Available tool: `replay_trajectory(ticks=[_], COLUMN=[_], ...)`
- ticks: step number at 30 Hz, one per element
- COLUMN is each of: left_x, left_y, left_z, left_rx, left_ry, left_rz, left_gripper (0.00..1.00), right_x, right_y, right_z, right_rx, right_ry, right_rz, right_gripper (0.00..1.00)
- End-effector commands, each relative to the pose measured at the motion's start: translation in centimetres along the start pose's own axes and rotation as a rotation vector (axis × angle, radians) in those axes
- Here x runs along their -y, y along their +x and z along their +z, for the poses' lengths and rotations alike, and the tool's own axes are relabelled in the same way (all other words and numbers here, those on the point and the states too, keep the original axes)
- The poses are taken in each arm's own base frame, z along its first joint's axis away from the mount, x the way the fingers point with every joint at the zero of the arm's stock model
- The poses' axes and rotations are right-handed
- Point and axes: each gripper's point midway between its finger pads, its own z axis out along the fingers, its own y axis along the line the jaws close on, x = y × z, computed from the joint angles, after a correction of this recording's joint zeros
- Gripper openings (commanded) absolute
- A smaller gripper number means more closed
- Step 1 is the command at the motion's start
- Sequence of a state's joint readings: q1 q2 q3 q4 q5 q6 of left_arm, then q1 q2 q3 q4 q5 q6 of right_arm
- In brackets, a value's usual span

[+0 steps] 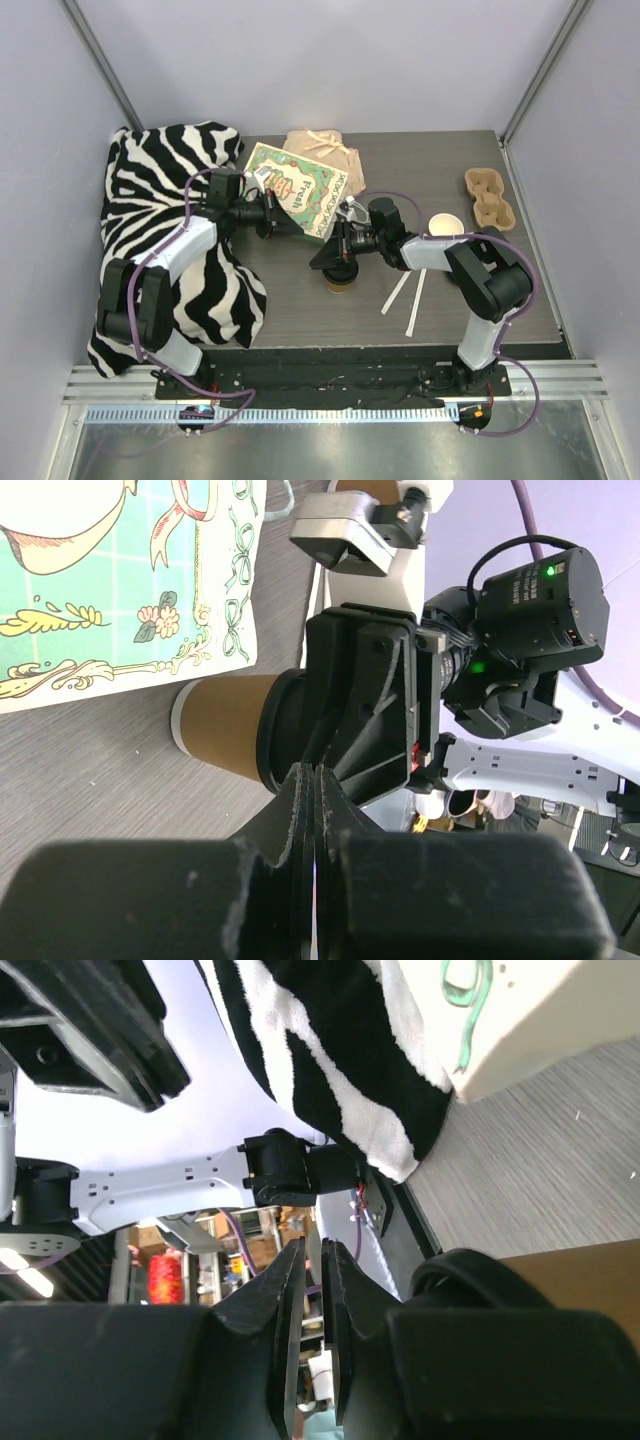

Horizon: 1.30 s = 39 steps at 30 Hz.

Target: Pack the takeout coffee

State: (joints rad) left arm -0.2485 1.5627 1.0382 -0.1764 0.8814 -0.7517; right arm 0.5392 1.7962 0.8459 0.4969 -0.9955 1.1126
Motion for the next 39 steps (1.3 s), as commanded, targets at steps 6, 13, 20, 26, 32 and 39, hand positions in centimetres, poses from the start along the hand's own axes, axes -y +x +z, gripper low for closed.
replay_trajectory(ticks=[6, 13, 20, 26, 32, 39], left_x=[0.6, 1.8, 2.8, 2.4, 2.1, 2.2], left_y=[-0.4, -0.5, -0.3, 3.7, 4.6, 5.7], left_z=[-0.5, -1.1, -1.4, 0.2, 1.8, 3.7], left_rx=[0.015, 0.029, 0.047, -0.065, -0.094, -0.167], left_ry=[0.014, 0.045, 0.027, -0.27, -0.44, -0.507], left_rz=[0.03, 0.064, 0.129, 0.451, 0.642, 0.737], left_gripper=[0.0, 0.0, 0.02, 0.09, 0.13, 0.14], right_x=[0.7, -8.0, -4.7, 0.4, 2.8, 4.5], right_y=[-1.0, -0.9, 0.5, 1.0, 1.4, 1.4], right_z=[0.8, -0.7, -3.6, -7.2, -7.0, -6.8], right_rx=[0.019, 0.028, 0.009, 0.012, -0.006, -0.008], right_ry=[0.028, -0.088, 0.161, 0.27, 0.295, 0.32], right_rz=[0.0, -0.153, -0.304, -0.201, -0.169, -0.124], right_gripper=[0.21, 0.22, 0.25, 0.21, 0.19, 0.19])
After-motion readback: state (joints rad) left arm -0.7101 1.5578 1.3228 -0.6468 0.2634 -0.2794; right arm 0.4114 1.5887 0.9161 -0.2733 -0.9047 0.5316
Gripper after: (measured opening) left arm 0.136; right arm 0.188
